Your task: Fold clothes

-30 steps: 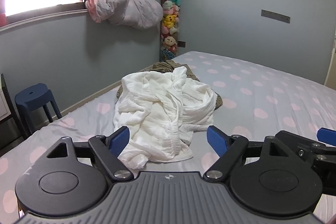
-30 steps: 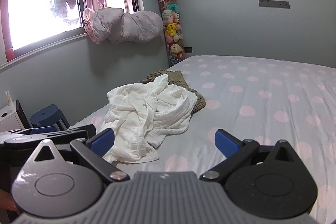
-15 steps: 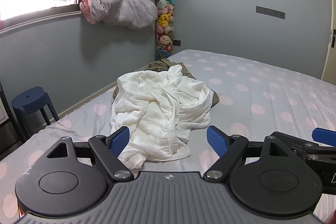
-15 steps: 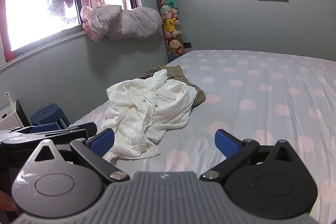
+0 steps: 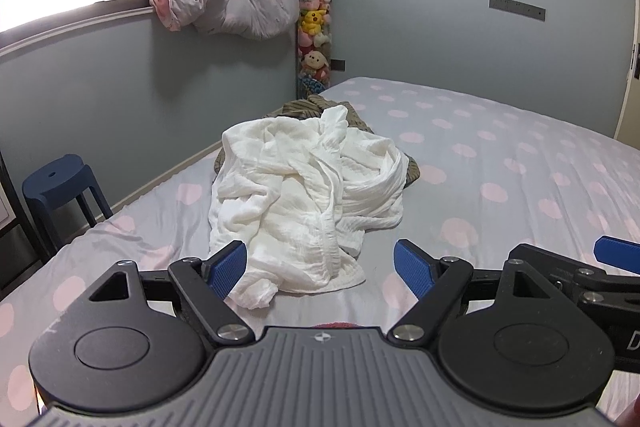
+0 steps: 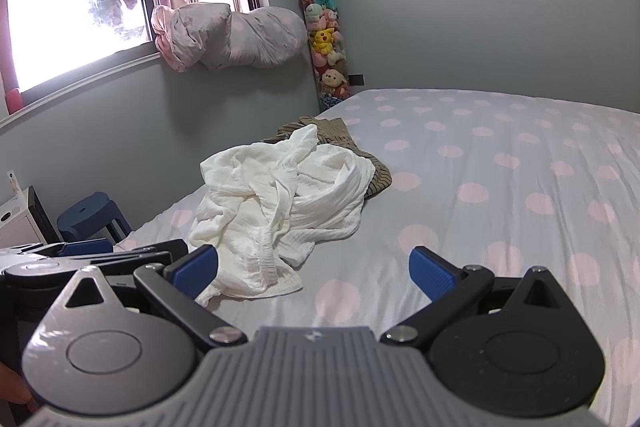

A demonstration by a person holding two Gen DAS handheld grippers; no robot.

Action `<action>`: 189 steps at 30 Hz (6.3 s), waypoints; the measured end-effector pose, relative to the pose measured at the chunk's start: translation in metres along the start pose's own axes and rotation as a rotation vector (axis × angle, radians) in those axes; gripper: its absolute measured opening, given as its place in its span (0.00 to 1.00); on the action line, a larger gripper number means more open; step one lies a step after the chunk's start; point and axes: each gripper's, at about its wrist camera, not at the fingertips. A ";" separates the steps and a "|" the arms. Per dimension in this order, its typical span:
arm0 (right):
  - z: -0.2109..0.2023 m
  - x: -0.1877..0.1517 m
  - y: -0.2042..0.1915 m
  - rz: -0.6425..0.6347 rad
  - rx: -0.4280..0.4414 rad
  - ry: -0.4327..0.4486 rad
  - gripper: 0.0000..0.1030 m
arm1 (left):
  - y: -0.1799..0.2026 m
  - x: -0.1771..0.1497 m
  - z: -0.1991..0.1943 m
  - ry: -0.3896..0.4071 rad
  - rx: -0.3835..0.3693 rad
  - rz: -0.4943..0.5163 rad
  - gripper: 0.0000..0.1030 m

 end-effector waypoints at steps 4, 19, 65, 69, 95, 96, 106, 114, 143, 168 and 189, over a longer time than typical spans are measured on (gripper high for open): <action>0.005 0.000 0.001 0.009 0.007 -0.010 0.99 | 0.001 -0.001 0.004 -0.013 0.008 0.002 0.79; 0.035 0.014 0.003 -0.004 0.069 0.011 0.99 | -0.020 0.010 0.026 -0.014 -0.005 -0.071 0.79; 0.260 0.036 -0.029 -0.122 0.196 -0.199 0.18 | -0.096 0.037 0.211 -0.274 -0.030 -0.047 0.01; 0.205 0.059 -0.005 -0.101 0.149 -0.095 0.18 | -0.067 0.060 0.169 -0.195 -0.108 -0.010 0.01; -0.191 -0.035 0.317 0.330 -0.719 0.045 0.18 | 0.085 0.057 0.057 -0.141 -0.277 0.357 0.16; -0.194 -0.041 0.322 0.338 -0.711 0.007 0.18 | 0.087 0.055 0.058 -0.151 -0.288 0.359 0.16; -0.195 -0.059 0.328 0.250 -0.727 -0.145 0.36 | 0.070 0.039 0.095 -0.315 -0.334 0.426 0.26; -0.183 -0.051 0.342 0.207 -0.754 -0.194 0.38 | 0.059 0.020 0.154 -0.491 -0.414 0.506 0.28; 0.067 -0.051 0.380 0.319 -0.201 -0.454 0.08 | 0.109 0.007 0.264 -0.685 -0.362 0.543 0.07; -0.101 -0.002 0.265 0.104 -0.272 -0.162 0.03 | 0.001 0.079 0.179 -0.399 -0.146 0.343 0.05; -0.065 -0.064 0.267 -0.369 -0.286 -0.558 0.28 | -0.015 0.044 0.196 -0.498 -0.135 0.319 0.05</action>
Point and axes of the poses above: each gripper's, at about its wrist camera, not at the fingertips, and z roughly the way its jaws point, y to its right, x to its top
